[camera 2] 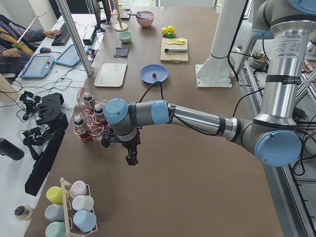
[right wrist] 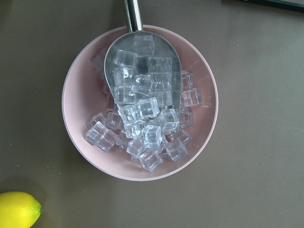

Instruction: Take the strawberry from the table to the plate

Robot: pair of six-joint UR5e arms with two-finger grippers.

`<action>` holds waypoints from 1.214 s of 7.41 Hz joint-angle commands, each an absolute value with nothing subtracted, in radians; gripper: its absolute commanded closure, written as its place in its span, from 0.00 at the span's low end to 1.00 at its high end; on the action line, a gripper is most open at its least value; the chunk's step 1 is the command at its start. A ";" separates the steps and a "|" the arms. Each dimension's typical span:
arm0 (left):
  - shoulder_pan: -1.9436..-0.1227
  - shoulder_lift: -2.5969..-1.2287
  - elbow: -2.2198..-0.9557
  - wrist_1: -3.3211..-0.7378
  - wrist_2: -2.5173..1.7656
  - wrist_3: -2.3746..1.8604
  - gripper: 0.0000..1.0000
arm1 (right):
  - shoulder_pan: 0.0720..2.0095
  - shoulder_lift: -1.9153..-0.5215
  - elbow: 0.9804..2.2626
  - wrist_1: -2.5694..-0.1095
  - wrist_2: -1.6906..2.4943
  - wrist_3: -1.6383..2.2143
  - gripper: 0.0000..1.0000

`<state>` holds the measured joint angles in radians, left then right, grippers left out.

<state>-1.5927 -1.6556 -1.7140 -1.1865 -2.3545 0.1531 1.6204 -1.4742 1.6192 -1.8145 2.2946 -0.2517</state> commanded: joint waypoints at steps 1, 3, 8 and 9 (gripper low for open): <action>-1.591 -1.623 -1.713 -1.195 -2.358 0.182 0.03 | 1.618 -1.477 1.615 -1.819 2.258 -0.245 0.00; -1.589 -1.625 -1.707 -1.220 -2.356 0.181 0.03 | 1.614 -1.465 1.635 -1.822 2.257 -0.229 0.00; -1.621 -1.612 -1.717 -1.226 -2.365 0.129 0.03 | 1.517 -1.424 1.617 -1.792 2.263 -0.221 0.00; -1.618 -1.617 -1.709 -1.226 -2.362 0.132 0.03 | 1.514 -1.422 1.600 -1.792 2.266 -0.201 0.00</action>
